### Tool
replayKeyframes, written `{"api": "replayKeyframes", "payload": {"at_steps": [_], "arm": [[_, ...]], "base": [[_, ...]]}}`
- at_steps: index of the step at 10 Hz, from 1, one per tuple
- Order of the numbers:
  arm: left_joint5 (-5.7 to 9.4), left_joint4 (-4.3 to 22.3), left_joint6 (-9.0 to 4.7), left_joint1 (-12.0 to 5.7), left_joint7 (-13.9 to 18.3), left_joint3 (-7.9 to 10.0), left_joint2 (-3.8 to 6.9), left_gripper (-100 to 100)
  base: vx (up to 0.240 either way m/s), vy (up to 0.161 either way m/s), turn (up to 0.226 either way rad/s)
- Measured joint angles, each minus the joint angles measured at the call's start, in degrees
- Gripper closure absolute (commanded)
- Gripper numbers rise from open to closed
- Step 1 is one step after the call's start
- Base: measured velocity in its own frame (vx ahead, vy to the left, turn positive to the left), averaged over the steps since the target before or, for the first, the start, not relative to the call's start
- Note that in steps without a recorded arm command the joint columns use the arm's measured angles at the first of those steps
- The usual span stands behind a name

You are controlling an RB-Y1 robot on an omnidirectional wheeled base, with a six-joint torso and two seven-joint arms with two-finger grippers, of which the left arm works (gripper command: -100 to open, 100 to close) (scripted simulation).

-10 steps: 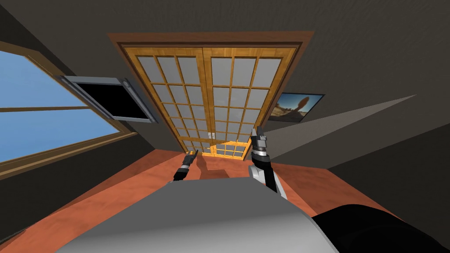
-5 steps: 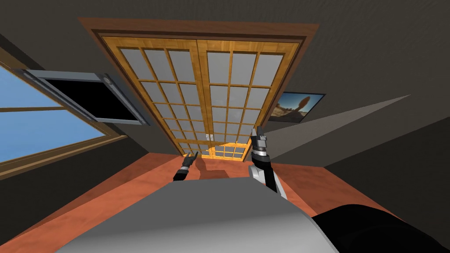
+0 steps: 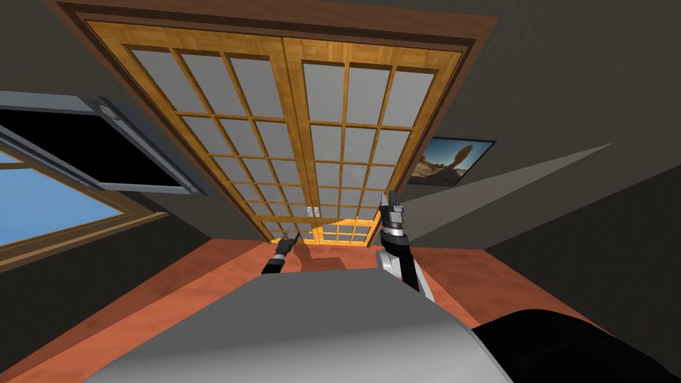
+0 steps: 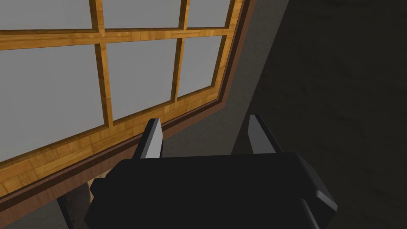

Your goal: Pull the door open

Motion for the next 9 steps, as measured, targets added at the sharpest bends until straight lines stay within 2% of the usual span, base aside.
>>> {"api": "replayKeyframes", "payload": {"at_steps": [1, 7, 9], "arm": [[-0.02, 1.84, -0.53, -0.78, -1.01, 0.16, 0.19, -100], [-0.42, 7.09, -1.74, -2.67, -5.95, 0.58, 0.63, -100], [-0.48, 8.01, -2.06, -3.11, -6.82, 0.64, 0.68, -100]], "base": [[0.145, 0.002, -0.063], [0.123, 0.004, -0.058], [-0.015, 0.015, 0.022]]}}
